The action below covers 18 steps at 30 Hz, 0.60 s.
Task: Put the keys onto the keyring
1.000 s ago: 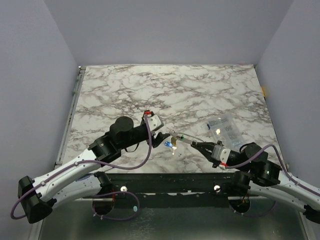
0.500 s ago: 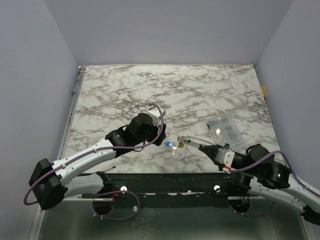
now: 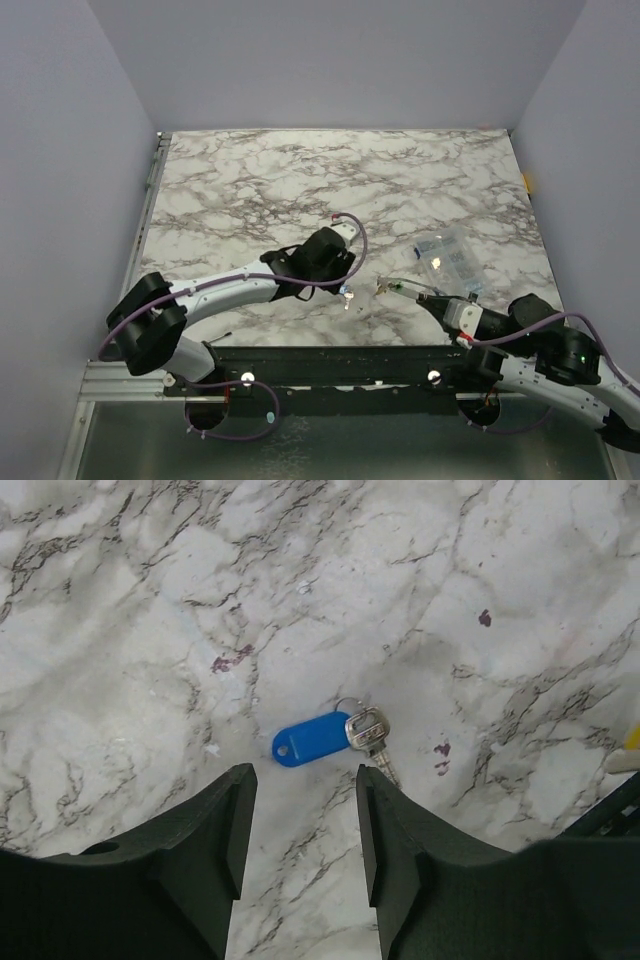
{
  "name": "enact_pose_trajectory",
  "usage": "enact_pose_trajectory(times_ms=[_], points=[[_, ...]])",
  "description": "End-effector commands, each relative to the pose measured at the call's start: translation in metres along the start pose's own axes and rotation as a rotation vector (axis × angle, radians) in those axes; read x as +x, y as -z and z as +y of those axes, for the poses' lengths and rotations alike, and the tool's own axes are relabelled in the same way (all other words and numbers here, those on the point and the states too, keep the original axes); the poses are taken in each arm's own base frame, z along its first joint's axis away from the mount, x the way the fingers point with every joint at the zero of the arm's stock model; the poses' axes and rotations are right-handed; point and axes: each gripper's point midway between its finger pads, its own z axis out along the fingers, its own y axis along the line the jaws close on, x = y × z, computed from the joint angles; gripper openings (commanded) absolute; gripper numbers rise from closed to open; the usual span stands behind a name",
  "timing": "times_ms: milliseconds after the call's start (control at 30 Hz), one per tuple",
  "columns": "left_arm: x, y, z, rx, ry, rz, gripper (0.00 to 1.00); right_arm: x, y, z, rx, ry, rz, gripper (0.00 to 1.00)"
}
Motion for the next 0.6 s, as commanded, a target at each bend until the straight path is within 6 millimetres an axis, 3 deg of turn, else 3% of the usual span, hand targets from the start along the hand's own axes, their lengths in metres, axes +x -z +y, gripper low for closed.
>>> enact_pose_trajectory(times_ms=[0, 300, 567], points=[[-0.012, -0.011, -0.024, -0.096, 0.051, -0.013, 0.50, -0.003, 0.016, -0.010, 0.050, -0.023, 0.001, 0.02], [0.004, -0.054, -0.036, -0.309, 0.091, 0.094, 0.43, -0.009, 0.022, -0.014, 0.064, -0.071, -0.006, 0.02], [0.013, -0.063, -0.023, -0.413, 0.089, 0.099, 0.39, -0.004, 0.027, -0.012, 0.064, -0.098, 0.009, 0.02]])
